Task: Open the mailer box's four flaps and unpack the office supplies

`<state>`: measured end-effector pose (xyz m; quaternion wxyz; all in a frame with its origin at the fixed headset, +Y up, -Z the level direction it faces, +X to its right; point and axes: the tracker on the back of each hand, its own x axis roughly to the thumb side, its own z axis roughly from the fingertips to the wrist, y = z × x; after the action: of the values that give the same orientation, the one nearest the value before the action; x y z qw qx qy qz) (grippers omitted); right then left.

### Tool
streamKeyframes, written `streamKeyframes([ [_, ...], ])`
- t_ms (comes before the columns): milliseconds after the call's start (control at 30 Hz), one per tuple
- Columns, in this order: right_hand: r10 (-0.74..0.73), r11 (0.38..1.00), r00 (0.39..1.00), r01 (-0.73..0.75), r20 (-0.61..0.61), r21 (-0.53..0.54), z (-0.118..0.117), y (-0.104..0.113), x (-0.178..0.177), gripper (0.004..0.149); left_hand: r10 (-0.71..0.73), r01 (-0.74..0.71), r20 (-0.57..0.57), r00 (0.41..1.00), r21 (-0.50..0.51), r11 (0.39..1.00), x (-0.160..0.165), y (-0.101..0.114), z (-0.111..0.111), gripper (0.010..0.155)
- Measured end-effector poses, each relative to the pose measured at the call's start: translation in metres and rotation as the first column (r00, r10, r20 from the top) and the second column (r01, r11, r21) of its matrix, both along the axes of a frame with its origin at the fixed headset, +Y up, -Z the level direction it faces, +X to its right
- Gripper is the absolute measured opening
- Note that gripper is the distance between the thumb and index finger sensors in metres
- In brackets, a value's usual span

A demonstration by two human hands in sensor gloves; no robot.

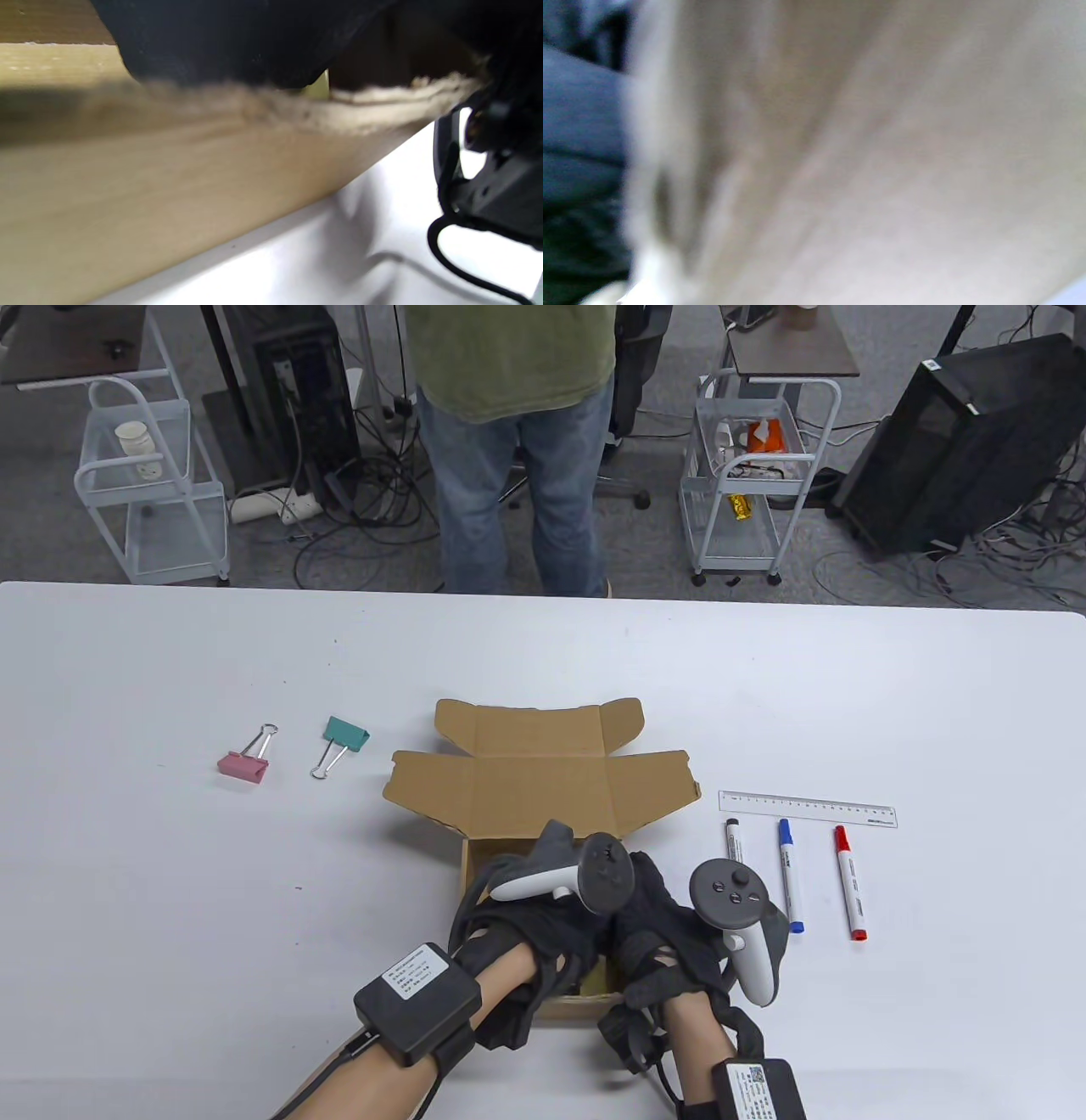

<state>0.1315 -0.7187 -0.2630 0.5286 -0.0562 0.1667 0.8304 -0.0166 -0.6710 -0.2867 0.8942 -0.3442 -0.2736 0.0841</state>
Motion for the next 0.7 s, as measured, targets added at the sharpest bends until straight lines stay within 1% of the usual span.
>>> streamKeyframes([
  [33, 0.000, 1.000, 1.000, 0.000, 0.000, 0.000, 0.000, 0.000, 0.000, 0.068, 0.010, -0.010, -0.006, 1.000, 0.001, 1.000, -0.002, 0.002, 0.000, 0.047],
  [67, 0.000, 1.000, 1.000, 0.000, 0.001, 0.000, 0.000, 0.000, 0.000, 0.068, -0.010, 0.010, 0.013, 1.000, 0.014, 1.000, -0.004, 0.006, 0.000, 0.047],
  [133, 0.001, 1.000, 1.000, -0.001, 0.001, 0.000, 0.000, 0.000, 0.000, 0.068, -0.017, 0.016, 0.010, 1.000, 0.036, 0.999, -0.008, 0.012, 0.000, 0.047],
  [467, 0.001, 1.000, 1.000, -0.001, 0.002, 0.000, 0.000, 0.000, 0.000, 0.068, 0.050, -0.049, -0.010, 0.999, 0.071, 0.996, -0.028, 0.044, 0.001, 0.046],
  [700, 0.001, 1.000, 1.000, -0.001, 0.002, 0.000, 0.000, 0.000, 0.000, 0.068, 0.128, -0.122, -0.052, 0.990, 0.104, 0.987, -0.056, 0.075, -0.001, 0.046],
])
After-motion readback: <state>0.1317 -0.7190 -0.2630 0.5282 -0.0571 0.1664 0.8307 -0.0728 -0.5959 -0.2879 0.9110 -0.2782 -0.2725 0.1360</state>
